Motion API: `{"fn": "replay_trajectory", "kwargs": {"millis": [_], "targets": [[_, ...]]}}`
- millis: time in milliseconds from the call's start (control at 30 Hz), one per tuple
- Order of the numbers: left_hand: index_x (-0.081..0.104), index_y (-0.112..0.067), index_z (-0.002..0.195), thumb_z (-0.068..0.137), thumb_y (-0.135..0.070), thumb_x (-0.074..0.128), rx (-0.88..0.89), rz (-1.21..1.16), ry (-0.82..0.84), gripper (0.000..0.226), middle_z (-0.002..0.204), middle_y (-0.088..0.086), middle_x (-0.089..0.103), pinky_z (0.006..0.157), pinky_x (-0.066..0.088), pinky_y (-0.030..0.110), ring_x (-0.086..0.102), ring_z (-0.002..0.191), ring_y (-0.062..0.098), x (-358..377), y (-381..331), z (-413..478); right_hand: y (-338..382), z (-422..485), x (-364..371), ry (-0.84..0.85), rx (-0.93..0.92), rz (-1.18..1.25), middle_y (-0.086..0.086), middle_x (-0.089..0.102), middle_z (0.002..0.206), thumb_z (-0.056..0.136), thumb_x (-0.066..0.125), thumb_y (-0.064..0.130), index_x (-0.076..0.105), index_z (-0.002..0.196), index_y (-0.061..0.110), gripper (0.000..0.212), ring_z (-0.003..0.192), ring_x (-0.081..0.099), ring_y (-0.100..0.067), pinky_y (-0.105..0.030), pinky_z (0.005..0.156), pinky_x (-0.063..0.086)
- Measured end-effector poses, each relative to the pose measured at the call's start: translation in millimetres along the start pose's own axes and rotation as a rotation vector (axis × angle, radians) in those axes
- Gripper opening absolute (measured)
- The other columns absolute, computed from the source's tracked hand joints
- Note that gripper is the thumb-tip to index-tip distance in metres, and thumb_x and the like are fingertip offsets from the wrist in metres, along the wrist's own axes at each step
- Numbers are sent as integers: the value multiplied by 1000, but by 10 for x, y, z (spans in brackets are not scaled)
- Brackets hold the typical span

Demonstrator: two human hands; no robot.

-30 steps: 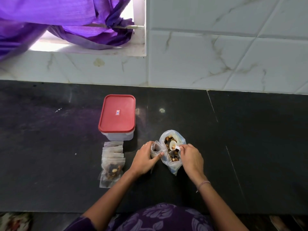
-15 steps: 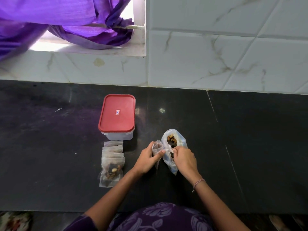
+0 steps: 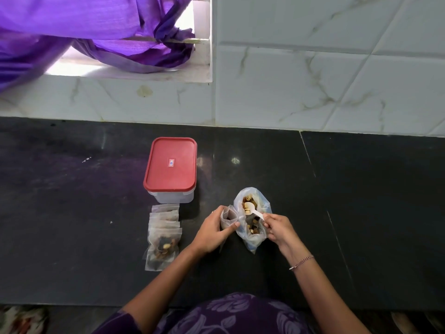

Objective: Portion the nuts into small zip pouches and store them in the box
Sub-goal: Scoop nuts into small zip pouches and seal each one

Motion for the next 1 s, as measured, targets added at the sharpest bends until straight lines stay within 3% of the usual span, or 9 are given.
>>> {"fn": "replay_trajectory", "kwargs": {"millis": [167, 333, 433, 533, 667, 767, 867, 1000], "targets": [[52, -25, 117, 88, -46, 64, 51, 109, -43, 38, 111, -12, 55, 90, 48, 29, 53, 103, 2, -26, -22, 8, -20, -32, -57, 26, 7, 86, 1, 44, 64, 99, 47, 13, 61, 89, 13, 17, 45, 30, -3, -12, 34, 24], [47, -21, 127, 88, -45, 65, 59, 168, -106, 50, 119, -13, 51, 93, 46, 27, 49, 111, 4, -86, -73, 17, 65, -121, -45, 96, -38, 172, 2, 46, 63, 98, 48, 15, 64, 99, 6, 18, 45, 33, -3, -13, 36, 26], [47, -19, 128, 87, -45, 66, 76, 183, -167, 53, 121, -10, 53, 95, 44, 27, 50, 113, 6, -148, -127, 52, 164, -226, 20, 131, -135, 76, 2, 47, 67, 98, 50, 19, 66, 105, 10, 20, 50, 38, -3, -14, 42, 31], [48, -20, 128, 86, -50, 65, 95, 218, -194, 55, 123, -7, 58, 96, 47, 35, 53, 113, 9, -182, -183, 99, 294, -334, 101, 69, -328, -187, 5, 55, 76, 97, 51, 24, 65, 116, 18, 24, 62, 47, -2, -15, 55, 38], [48, -21, 121, 84, -52, 64, 146, 247, -268, 50, 115, -8, 59, 93, 46, 41, 54, 106, 11, -223, -278, 107, 547, -667, 285, -145, -893, -673, 8, 62, 104, 94, 56, 18, 66, 117, 21, 26, 92, 56, -1, -18, 79, 51], [49, -23, 116, 80, -50, 62, 161, 247, -308, 47, 110, -8, 59, 88, 47, 44, 55, 100, 11, -253, -291, 105, 506, -845, 475, -275, -1213, -1048, 2, 61, 100, 80, 72, 11, 67, 115, 15, 36, 94, 56, -9, -19, 79, 52], [50, -23, 115, 80, -45, 64, 170, 246, -335, 44, 109, -8, 59, 87, 47, 45, 55, 97, 11, -272, -292, 97, 465, -904, 502, -345, -1321, -1101, -1, 64, 95, 71, 80, 9, 69, 111, 12, 41, 89, 60, -12, -22, 73, 56], [51, -18, 118, 83, -47, 65, 172, 231, -357, 48, 111, -5, 59, 90, 45, 41, 54, 100, 12, -294, -330, 79, 520, -947, 440, -392, -1329, -1047, 3, 64, 96, 81, 65, 18, 69, 113, 14, 32, 91, 51, -6, -17, 76, 50]]}}
Point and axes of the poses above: each hand's wrist, its own z-axis towards the middle knuckle, its own x-axis out of the palm, y = z × x, the point moved 7 cm from there along z, towards the middle knuckle
